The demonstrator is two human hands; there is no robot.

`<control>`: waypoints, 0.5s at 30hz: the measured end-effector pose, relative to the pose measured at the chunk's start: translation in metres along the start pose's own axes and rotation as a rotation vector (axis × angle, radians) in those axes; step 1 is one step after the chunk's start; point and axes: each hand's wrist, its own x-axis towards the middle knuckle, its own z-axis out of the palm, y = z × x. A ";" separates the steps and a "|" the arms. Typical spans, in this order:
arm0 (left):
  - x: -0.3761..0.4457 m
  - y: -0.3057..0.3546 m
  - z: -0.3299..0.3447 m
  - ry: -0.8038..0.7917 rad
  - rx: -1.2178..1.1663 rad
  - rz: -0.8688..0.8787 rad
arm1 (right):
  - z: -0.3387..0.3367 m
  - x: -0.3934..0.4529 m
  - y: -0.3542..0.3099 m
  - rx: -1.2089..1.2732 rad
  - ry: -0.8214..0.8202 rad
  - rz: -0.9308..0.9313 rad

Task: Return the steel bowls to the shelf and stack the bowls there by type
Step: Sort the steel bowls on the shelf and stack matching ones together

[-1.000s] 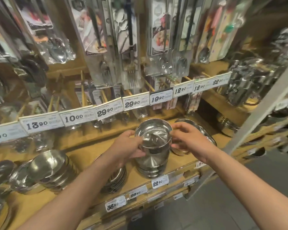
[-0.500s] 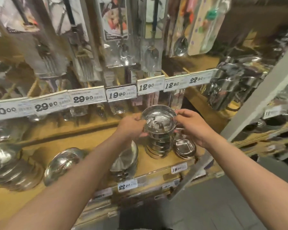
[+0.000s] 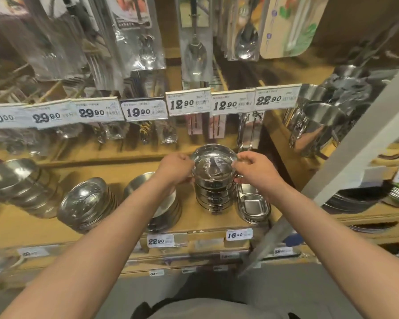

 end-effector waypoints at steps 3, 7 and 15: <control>0.006 -0.005 0.002 0.021 0.018 0.003 | -0.001 0.003 0.003 -0.020 -0.001 0.006; 0.009 -0.009 0.006 0.040 0.036 0.021 | 0.001 0.005 0.008 -0.016 -0.007 0.011; 0.017 -0.017 0.014 -0.003 0.024 0.034 | 0.001 0.005 0.017 0.028 0.004 0.045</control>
